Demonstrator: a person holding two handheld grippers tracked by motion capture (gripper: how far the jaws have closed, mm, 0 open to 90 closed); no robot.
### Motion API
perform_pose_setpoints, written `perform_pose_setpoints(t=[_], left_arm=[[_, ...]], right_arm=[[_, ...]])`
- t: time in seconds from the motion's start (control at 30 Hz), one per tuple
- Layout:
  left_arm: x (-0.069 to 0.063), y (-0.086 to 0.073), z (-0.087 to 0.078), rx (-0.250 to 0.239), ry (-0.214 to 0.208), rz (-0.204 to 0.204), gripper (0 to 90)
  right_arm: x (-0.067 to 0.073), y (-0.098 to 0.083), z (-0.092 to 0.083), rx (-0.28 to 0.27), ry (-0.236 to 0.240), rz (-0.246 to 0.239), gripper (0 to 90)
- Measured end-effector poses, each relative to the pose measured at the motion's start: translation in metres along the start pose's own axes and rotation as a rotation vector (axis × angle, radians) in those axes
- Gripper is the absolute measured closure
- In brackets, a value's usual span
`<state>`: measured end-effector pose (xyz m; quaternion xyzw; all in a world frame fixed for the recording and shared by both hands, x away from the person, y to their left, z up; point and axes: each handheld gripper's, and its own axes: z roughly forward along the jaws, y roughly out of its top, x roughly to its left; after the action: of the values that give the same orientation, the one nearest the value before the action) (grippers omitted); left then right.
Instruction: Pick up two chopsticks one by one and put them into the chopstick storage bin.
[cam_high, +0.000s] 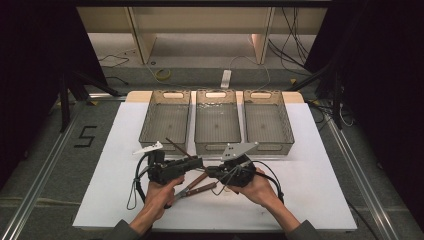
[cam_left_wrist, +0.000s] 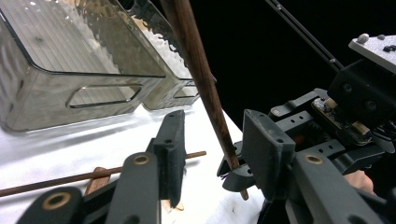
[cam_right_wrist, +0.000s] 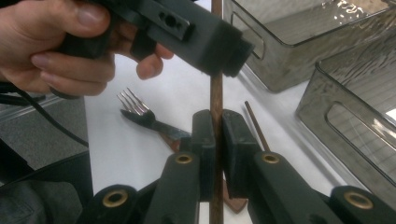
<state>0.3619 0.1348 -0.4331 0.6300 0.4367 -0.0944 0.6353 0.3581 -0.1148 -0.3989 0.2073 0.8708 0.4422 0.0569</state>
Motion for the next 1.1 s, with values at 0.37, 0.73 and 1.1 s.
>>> perform_pose_setpoints(t=[0.37,0.73,1.1], left_arm=[[-0.002,-0.001,-0.001,0.000,-0.015,0.015,75.8],[-0.002,0.002,-0.002,0.012,-0.078,-0.009,83.3],[-0.003,0.024,-0.022,0.019,0.012,0.076,84.0]], right_arm=[[0.003,0.000,0.002,-0.004,0.010,-0.013,84.8],[0.001,-0.002,0.003,-0.015,0.023,-0.007,82.7],[-0.010,-0.008,-0.011,0.043,0.011,-0.025,52.2]])
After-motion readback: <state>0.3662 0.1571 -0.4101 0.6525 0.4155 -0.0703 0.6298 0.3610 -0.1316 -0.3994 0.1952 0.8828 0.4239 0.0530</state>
